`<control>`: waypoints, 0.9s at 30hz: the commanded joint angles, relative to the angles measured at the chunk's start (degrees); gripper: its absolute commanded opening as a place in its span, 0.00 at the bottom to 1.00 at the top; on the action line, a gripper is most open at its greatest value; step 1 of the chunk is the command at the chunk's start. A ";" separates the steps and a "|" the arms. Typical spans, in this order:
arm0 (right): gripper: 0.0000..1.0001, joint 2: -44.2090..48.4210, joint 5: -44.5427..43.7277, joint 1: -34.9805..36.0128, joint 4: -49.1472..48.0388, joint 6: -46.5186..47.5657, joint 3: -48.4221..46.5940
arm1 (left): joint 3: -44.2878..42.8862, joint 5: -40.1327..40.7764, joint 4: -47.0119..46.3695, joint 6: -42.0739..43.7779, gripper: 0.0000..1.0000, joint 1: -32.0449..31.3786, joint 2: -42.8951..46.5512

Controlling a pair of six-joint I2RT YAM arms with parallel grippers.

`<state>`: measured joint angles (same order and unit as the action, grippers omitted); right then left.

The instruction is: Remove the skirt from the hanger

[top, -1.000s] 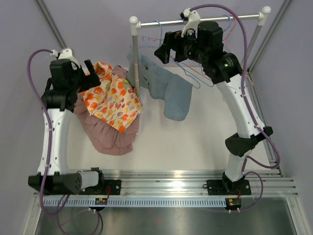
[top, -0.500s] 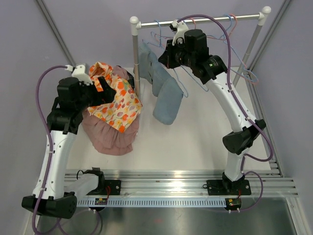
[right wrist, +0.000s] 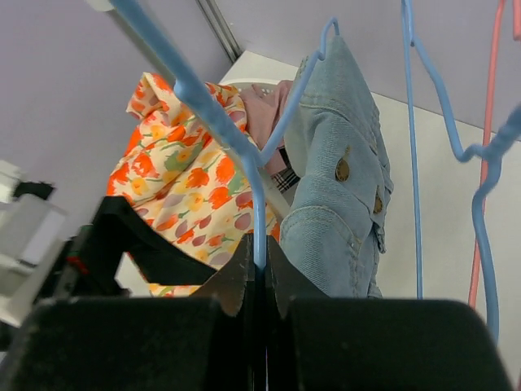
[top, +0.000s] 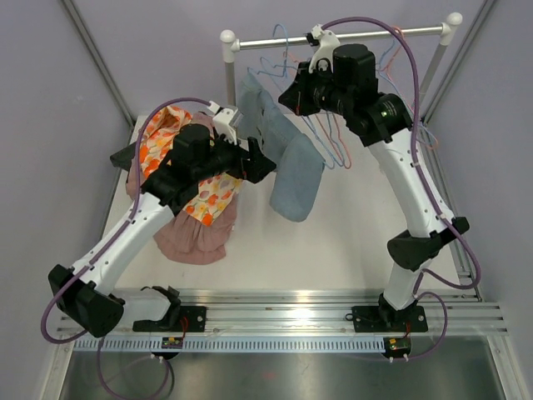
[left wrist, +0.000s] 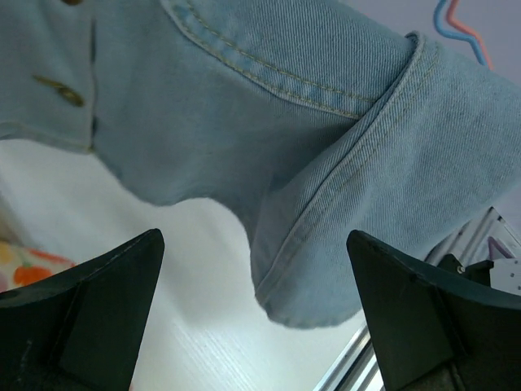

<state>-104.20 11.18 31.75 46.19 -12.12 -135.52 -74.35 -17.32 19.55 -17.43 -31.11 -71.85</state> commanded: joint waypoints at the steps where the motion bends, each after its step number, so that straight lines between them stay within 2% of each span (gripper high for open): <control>1: 0.00 6.99 0.69 1.30 -6.02 -2.03 -2.82 | 2.61 -4.83 -13.37 -0.50 0.99 -2.45 -1.44; 4: 0.00 8.66 0.86 1.56 -6.91 -3.17 -1.67 | 3.86 -6.93 -18.74 -1.81 0.99 -2.99 -4.42; 8: 0.00 10.33 1.21 1.65 -7.78 -4.05 1.13 | 1.85 -14.91 -23.50 -4.88 0.99 -4.39 -8.81; 10: 0.00 11.56 0.86 1.74 -9.01 -4.23 2.63 | 1.05 -16.07 -25.08 -5.24 0.98 -6.31 -9.53; 14: 0.00 12.97 0.25 1.74 -10.33 -4.58 5.79 | 1.65 -19.14 -29.21 -7.69 0.65 -8.88 -9.80; 17: 0.00 13.50 0.33 1.74 -10.86 -4.93 7.02 | 4.02 -23.70 -36.32 -12.52 0.56 -9.14 -8.57; 19: 0.00 14.02 0.25 1.74 -11.56 -4.93 8.34 | 6.75 -24.60 -40.53 -14.20 0.23 -9.23 -6.20; 20: 0.00 14.20 -0.02 1.74 -11.83 -4.93 8.78 | 7.45 -23.38 -40.99 -15.34 0.04 -9.23 -5.15; 21: 0.00 14.29 -0.19 1.74 -11.83 -5.02 8.96 | 8.42 -22.07 -40.21 -15.09 0.00 -9.23 -4.27; 24: 0.00 14.38 -0.72 1.74 -11.22 -4.76 8.79 | 9.30 -16.10 -31.01 -10.10 0.00 -9.32 0.04; 25: 0.00 14.55 -0.98 1.74 -10.87 -4.67 8.61 | 9.83 -13.12 -23.06 -8.34 0.00 -9.32 2.40; 27: 0.00 14.47 -2.47 1.74 -10.34 -4.23 7.56 | 11.15 -4.16 -15.46 -3.68 0.00 -9.40 4.70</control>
<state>-93.17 10.94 32.95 43.07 -16.60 -125.21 -64.27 -32.03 -5.28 -27.00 -40.32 -72.40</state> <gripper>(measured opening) 0.036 0.027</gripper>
